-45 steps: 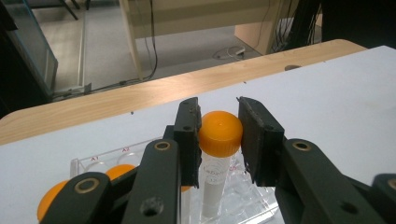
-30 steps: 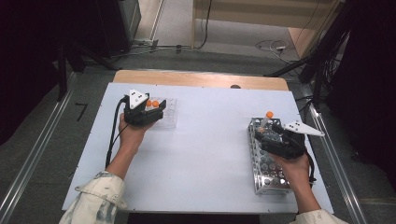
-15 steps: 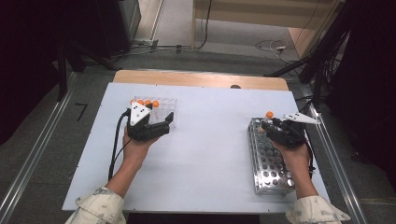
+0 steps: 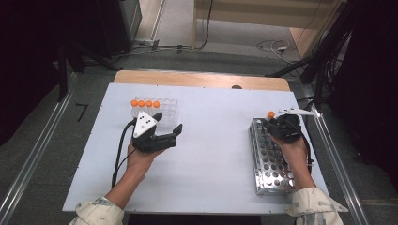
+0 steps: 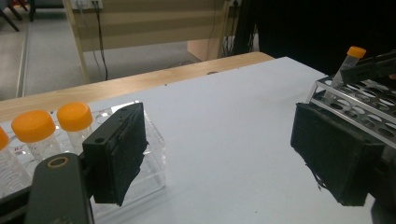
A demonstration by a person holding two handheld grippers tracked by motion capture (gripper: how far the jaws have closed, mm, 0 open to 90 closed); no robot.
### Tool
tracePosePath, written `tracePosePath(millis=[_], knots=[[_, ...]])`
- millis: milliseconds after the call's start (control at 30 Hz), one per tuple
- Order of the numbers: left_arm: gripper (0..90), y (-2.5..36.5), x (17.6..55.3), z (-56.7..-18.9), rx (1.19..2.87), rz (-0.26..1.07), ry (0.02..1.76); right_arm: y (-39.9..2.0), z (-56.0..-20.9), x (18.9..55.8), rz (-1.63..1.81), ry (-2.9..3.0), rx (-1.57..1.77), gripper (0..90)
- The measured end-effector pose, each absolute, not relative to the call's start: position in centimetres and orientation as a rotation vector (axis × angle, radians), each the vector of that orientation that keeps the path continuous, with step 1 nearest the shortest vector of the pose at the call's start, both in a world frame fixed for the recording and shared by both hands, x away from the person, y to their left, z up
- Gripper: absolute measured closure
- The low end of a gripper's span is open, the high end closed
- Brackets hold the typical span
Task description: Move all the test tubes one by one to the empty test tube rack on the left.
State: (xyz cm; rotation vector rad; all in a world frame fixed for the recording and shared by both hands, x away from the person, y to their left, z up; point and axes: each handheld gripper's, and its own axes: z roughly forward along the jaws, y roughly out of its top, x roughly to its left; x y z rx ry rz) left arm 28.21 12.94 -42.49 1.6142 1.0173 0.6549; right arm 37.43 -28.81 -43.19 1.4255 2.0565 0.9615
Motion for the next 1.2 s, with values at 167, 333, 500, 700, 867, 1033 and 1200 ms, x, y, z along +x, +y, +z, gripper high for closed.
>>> tracePosePath(millis=[167,333,500,700,867,1033,1200], knots=[[18.9,13.0,28.1,-42.5,1.611,0.654,1.020,-29.1,-42.8,37.5,0.974,2.063,1.441,65.3],[19.2,12.9,28.1,-42.5,1.614,0.654,1.018,-28.9,-42.6,37.8,0.958,2.064,1.432,67.1],[19.7,13.0,28.1,-42.5,1.609,0.652,1.022,-28.6,-42.9,38.3,0.938,2.072,1.436,69.4],[20.1,13.0,28.1,-42.6,1.612,0.648,1.022,-28.3,-43.0,38.5,0.931,2.074,1.428,71.4],[20.1,12.9,28.1,-42.7,1.611,0.646,1.023,-28.4,-42.7,38.2,0.947,2.057,1.416,71.5],[20.1,12.9,28.1,-42.7,1.614,0.646,1.023,-28.4,-41.9,38.0,0.958,2.036,1.402,71.5],[20.1,13.0,28.1,-42.7,1.613,0.645,1.027,-28.3,-40.9,37.4,0.985,2.012,1.379,71.7]])
